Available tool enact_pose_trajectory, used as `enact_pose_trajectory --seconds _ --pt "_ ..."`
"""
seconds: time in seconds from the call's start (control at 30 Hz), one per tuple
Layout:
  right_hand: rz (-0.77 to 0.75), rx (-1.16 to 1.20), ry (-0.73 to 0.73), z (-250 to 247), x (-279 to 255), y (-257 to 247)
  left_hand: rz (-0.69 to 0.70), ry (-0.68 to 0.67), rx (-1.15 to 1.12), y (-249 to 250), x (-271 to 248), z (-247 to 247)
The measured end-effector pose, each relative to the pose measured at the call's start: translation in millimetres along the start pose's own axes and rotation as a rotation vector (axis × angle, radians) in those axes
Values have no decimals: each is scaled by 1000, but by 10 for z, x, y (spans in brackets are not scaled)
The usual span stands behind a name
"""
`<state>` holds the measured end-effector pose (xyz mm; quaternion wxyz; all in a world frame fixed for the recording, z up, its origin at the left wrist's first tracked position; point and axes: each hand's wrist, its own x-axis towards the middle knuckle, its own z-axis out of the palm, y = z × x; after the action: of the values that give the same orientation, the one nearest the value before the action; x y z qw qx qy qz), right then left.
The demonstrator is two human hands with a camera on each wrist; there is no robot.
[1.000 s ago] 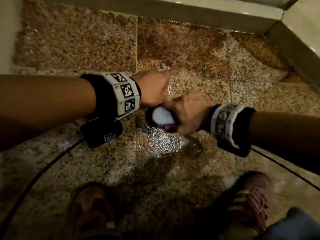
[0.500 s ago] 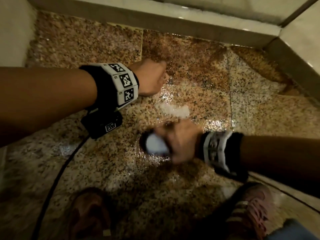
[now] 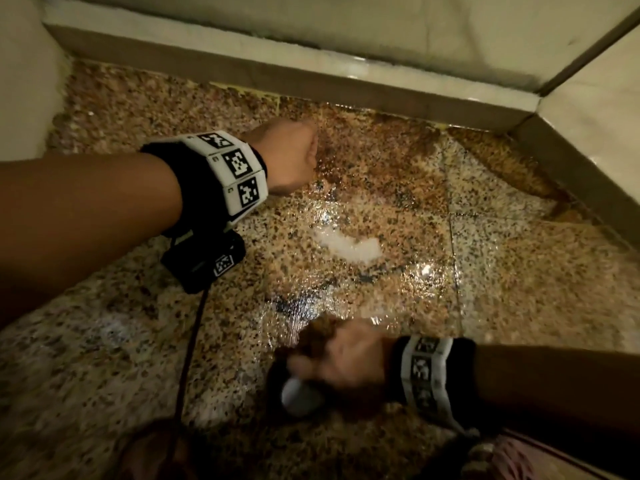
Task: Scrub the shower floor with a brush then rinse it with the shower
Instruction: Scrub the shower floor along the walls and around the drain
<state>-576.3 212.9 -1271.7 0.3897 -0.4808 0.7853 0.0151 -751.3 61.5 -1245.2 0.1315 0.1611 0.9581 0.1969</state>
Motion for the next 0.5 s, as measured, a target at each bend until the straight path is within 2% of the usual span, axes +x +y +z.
enact_pose_trajectory --seconds 0.07,0.17,0.3,0.37,0.5 --pt "82 -68 105 -133 51 325 4 4 -3 24 4 16" --pt "290 46 439 -408 13 897 15 -5 9 34 -1 37" --pt "563 292 710 -802 -101 1444 -27 37 -16 12 92 -35" --pt "694 320 769 -885 -98 1664 -66 68 -54 1 138 -79" --pt "791 290 765 -923 83 1951 -73 63 -58 -79 160 -64"
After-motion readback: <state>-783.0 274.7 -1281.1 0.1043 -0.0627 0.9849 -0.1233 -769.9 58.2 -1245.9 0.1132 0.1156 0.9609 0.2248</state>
